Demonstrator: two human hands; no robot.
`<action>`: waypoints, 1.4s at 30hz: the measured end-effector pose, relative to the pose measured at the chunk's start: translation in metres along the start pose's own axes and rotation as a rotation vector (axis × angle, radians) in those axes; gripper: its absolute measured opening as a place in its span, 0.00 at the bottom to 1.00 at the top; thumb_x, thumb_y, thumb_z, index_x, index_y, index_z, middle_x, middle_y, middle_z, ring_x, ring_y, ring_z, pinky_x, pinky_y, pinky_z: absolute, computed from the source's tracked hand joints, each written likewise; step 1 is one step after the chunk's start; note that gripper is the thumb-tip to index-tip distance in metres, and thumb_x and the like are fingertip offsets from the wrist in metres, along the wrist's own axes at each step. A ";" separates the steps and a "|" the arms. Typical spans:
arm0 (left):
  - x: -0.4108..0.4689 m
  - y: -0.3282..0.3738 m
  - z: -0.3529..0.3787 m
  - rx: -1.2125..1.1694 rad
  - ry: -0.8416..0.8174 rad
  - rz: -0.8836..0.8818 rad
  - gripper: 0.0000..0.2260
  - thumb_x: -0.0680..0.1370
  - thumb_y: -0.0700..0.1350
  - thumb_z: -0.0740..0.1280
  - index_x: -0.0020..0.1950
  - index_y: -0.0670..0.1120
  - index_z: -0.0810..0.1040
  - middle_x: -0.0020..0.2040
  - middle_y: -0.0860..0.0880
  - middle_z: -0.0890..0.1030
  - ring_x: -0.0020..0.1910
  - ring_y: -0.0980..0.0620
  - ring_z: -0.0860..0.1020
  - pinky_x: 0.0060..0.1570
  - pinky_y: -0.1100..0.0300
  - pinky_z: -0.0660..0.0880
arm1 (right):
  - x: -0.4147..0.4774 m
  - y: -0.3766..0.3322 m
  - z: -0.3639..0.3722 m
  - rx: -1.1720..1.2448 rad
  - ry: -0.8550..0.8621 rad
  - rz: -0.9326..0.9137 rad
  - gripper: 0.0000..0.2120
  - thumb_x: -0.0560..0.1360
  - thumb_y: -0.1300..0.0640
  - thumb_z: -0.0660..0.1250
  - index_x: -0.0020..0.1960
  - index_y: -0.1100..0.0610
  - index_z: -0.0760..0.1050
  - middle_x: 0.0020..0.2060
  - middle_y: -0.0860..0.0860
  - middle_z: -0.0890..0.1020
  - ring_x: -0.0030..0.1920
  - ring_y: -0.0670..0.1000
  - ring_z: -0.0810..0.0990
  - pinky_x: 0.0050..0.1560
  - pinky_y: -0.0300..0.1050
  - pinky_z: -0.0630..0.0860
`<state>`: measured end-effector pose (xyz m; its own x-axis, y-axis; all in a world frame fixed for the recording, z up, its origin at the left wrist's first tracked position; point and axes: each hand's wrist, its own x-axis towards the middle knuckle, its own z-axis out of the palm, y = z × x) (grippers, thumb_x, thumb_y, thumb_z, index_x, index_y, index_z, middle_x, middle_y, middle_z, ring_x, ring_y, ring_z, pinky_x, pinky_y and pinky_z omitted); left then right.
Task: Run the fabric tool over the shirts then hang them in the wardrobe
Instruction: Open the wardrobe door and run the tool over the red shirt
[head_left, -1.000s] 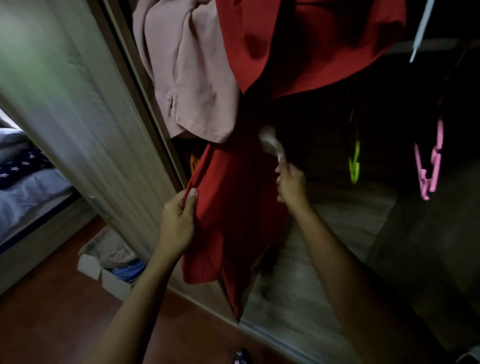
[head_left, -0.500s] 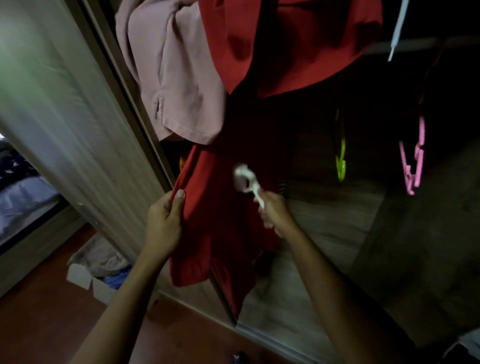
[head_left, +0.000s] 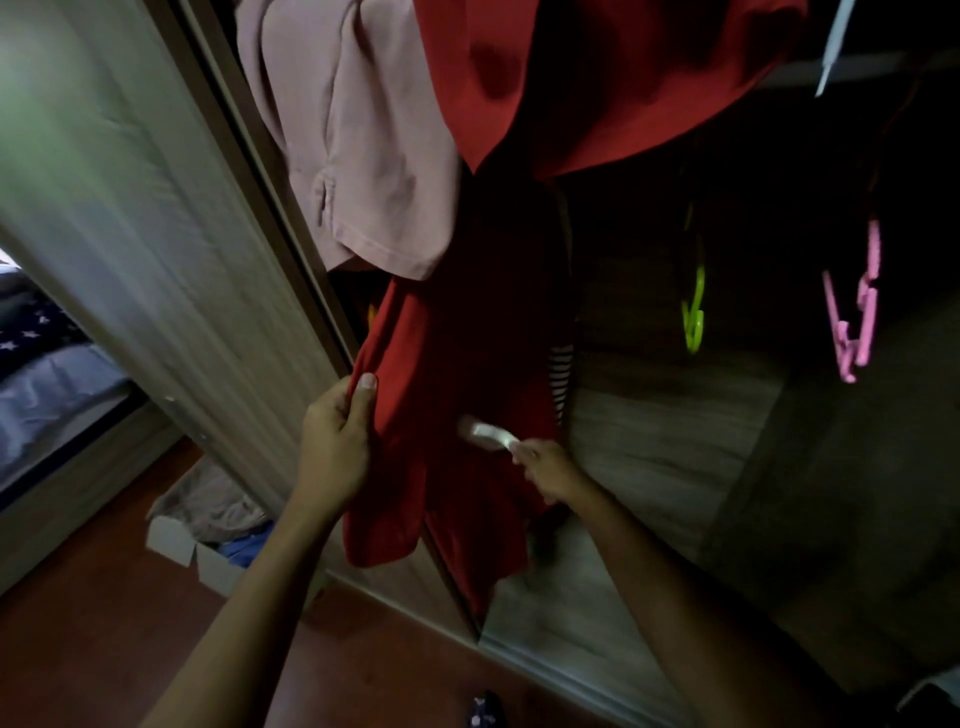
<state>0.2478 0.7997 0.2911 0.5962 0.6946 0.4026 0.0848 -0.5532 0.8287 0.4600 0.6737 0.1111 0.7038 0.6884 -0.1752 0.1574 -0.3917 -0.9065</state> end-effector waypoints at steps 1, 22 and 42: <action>0.000 -0.001 0.000 0.000 -0.006 -0.005 0.18 0.85 0.50 0.58 0.39 0.46 0.76 0.35 0.44 0.79 0.34 0.49 0.76 0.37 0.51 0.72 | -0.008 0.005 0.000 -0.060 -0.028 -0.049 0.14 0.82 0.51 0.61 0.42 0.56 0.76 0.27 0.47 0.72 0.26 0.45 0.69 0.29 0.41 0.65; -0.015 -0.001 0.025 0.041 -0.054 -0.003 0.16 0.86 0.48 0.58 0.39 0.47 0.74 0.35 0.49 0.76 0.33 0.56 0.73 0.35 0.58 0.69 | -0.066 0.005 -0.003 -0.033 -0.091 -0.258 0.10 0.81 0.53 0.66 0.55 0.59 0.81 0.47 0.50 0.84 0.47 0.49 0.81 0.51 0.45 0.74; -0.020 0.002 0.022 0.029 -0.059 -0.086 0.18 0.85 0.53 0.57 0.54 0.42 0.80 0.48 0.41 0.85 0.47 0.40 0.83 0.48 0.42 0.79 | -0.049 0.023 0.041 -0.076 -0.157 -0.011 0.17 0.82 0.51 0.63 0.61 0.63 0.77 0.52 0.56 0.80 0.52 0.55 0.79 0.50 0.43 0.70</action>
<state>0.2539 0.7740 0.2762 0.6317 0.7121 0.3062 0.1603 -0.5065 0.8472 0.4010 0.6559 0.0828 0.5858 0.7774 -0.2289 0.2202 -0.4246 -0.8782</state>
